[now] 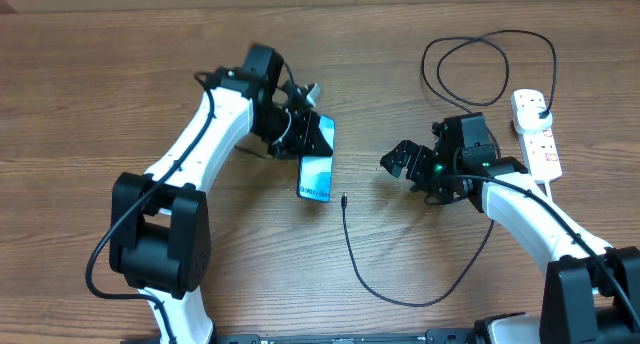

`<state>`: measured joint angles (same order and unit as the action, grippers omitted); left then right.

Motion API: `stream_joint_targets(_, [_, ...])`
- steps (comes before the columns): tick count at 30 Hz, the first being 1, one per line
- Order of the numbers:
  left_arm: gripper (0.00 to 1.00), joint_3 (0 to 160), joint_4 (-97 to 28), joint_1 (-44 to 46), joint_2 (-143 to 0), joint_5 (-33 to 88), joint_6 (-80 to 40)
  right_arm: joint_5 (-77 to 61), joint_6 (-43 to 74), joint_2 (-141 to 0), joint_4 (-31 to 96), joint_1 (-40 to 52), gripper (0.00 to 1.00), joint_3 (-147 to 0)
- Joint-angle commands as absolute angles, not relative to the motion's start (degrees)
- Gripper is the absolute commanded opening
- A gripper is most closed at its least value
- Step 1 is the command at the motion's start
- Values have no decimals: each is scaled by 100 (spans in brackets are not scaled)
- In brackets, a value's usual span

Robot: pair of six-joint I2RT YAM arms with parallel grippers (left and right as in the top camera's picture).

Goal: Plug charger to phone and switch on socket

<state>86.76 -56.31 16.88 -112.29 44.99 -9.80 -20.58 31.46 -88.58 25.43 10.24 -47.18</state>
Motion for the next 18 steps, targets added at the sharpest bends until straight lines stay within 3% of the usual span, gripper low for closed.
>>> stream_joint_targets(1, [4,8366,-5389,1728,-11170,4965,-851,-2058,3100,-8875,2550,1055,100,-4694])
stream_joint_targets(8, [4,7946,-4775,1710,-11170,5961,-89,-1949,3100,-8875,2609,1269,100,-4696])
stream_joint_targets(15, [4,7915,-4187,1015,-11170,6097,-1577,-1345,3098,-8875,3059,1940,100,-4989])
stream_joint_targets(18, [4,7915,-4187,659,-11170,6484,-1691,-1212,3050,-8875,3221,2255,100,-5096])
